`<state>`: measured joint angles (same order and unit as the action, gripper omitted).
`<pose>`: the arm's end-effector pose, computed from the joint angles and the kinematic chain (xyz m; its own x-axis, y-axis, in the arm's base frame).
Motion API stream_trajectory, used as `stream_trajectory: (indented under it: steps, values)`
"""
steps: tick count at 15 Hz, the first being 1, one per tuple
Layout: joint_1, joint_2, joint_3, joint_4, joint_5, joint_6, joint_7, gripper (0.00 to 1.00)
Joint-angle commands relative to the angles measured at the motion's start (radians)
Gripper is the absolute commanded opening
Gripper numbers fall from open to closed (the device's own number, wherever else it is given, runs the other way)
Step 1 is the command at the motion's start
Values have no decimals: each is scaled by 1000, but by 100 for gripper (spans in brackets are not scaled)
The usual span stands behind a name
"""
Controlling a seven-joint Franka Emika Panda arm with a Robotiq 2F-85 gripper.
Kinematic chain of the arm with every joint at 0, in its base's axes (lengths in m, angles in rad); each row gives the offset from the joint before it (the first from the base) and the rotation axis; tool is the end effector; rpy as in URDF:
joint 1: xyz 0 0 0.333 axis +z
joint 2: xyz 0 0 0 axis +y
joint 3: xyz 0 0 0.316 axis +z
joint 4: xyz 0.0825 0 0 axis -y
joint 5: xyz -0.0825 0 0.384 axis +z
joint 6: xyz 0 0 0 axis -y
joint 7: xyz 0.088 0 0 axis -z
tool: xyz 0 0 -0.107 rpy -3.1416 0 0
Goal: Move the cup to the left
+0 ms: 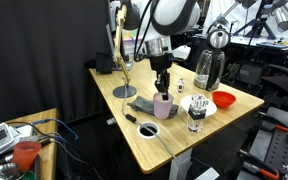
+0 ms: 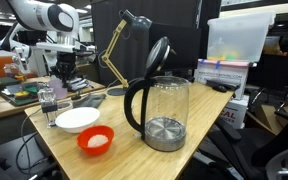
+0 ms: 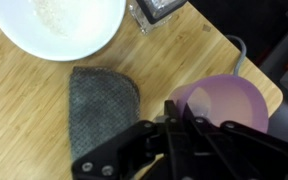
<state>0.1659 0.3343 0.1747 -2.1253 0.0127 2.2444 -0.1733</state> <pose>0.5195 0.1847 0.2378 0.8553 0.4801 -0.1947 0.4696 -0.8772 -0.1001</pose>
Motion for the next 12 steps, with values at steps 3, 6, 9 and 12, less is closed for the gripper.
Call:
stream_trajectory:
  steps: [3, 6, 9, 12]
  values:
    - [-17, -67, -68, 22, -37, 11, 189, 1]
    - [-30, -32, -124, 51, -60, -5, 325, 1]
    - [-50, 19, -165, 77, -26, -22, 431, 1]
    - [-60, 79, -188, 123, 19, -47, 540, 1]
